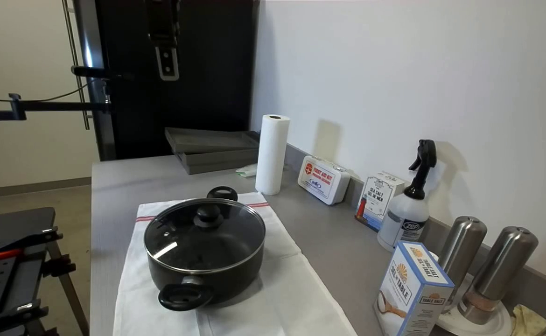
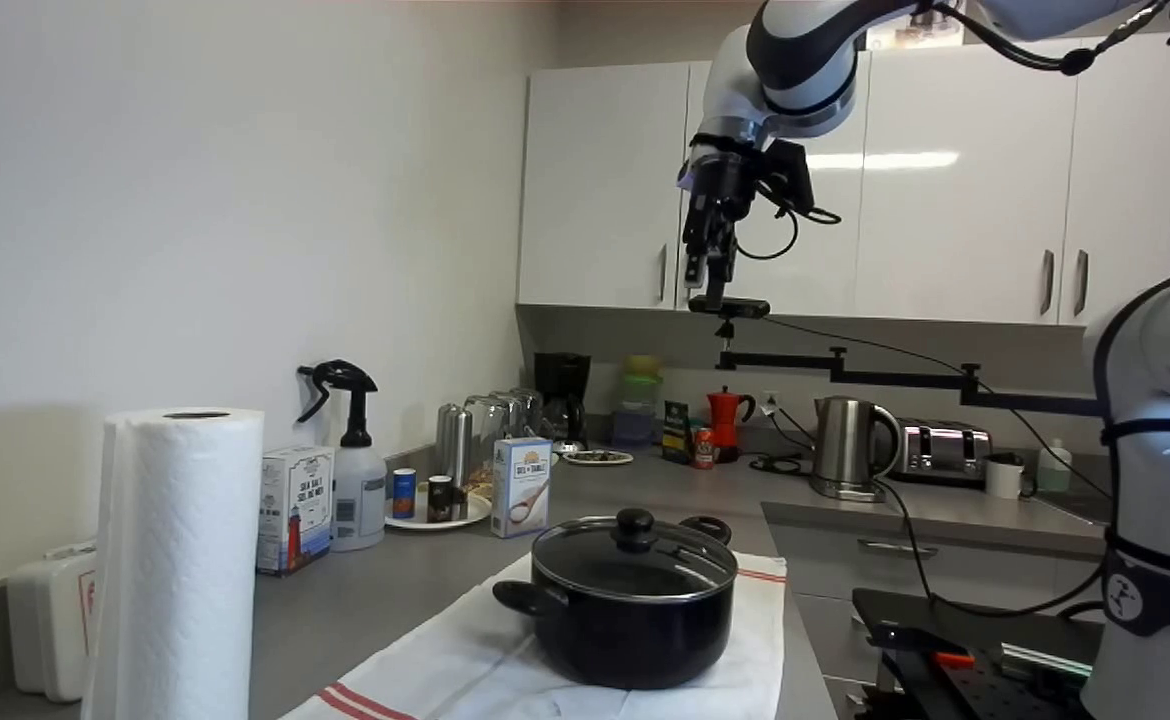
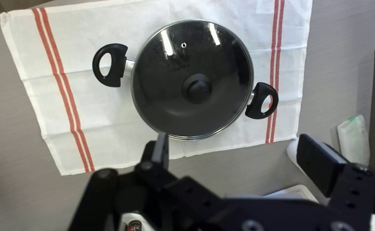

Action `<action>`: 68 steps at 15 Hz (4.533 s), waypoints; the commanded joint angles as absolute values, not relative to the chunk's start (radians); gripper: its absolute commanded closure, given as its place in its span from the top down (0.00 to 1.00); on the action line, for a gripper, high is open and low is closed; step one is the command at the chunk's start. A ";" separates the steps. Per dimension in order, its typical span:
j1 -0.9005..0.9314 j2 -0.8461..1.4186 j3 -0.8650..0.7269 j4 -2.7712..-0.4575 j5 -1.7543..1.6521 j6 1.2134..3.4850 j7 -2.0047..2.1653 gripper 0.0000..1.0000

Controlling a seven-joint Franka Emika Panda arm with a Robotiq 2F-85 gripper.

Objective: Remove the lid from the pot

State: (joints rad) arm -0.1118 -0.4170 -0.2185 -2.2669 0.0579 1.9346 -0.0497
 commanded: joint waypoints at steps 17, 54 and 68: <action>-0.109 0.017 -0.097 -2.262 -0.119 2.297 0.348 1.00; -0.103 0.212 -0.121 -2.258 0.077 2.363 0.311 0.25; -0.076 0.102 -0.119 -2.279 -0.067 2.342 0.352 0.25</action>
